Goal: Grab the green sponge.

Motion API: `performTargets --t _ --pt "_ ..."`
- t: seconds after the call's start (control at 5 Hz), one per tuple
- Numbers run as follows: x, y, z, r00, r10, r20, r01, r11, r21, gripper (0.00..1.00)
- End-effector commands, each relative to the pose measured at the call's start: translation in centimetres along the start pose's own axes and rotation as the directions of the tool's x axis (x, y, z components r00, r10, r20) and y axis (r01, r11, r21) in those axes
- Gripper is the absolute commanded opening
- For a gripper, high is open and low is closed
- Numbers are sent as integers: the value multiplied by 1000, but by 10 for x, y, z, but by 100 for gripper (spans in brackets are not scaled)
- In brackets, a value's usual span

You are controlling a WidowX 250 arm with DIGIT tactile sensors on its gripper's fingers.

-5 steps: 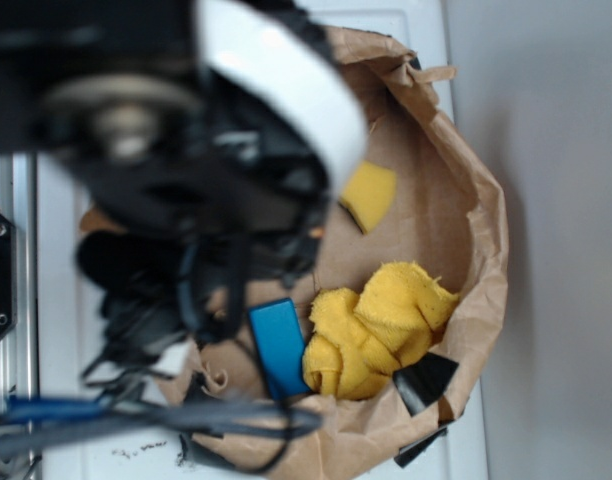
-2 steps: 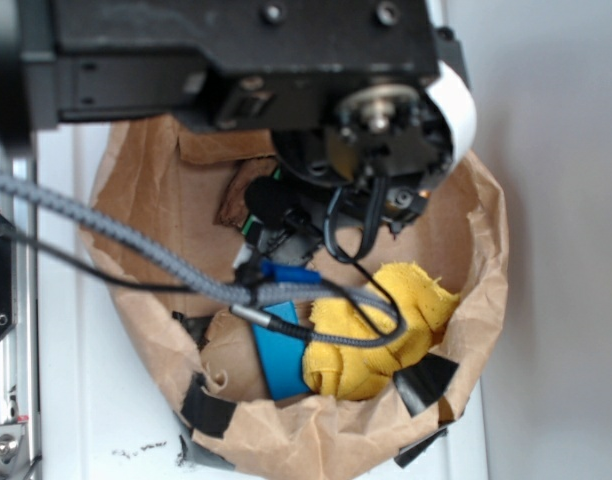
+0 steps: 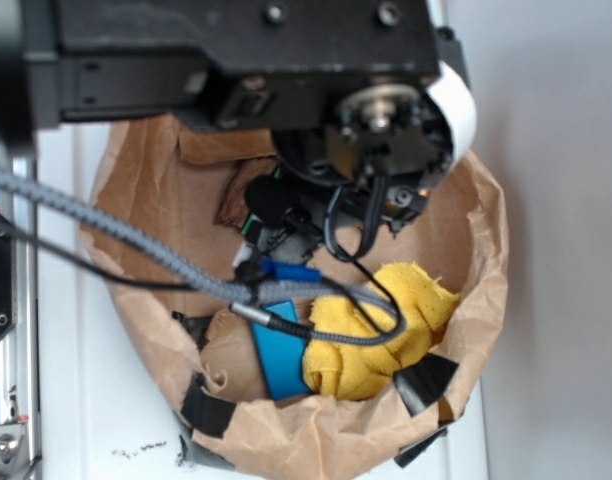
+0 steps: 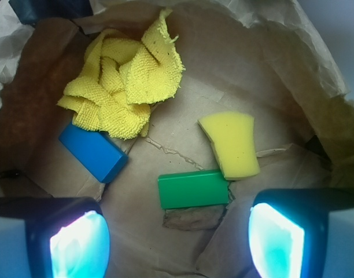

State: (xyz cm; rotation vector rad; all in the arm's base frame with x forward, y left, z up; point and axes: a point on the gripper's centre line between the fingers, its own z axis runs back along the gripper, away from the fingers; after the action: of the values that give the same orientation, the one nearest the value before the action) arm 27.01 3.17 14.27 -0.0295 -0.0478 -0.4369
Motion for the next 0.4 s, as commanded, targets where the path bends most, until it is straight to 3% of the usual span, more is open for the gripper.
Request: performTargets --t 0.0,0.2 --pt "33 51 -44 990 -50 135 51 999 -3 100" --pt "62 72 -77 992 -59 113 56 998 35 100"
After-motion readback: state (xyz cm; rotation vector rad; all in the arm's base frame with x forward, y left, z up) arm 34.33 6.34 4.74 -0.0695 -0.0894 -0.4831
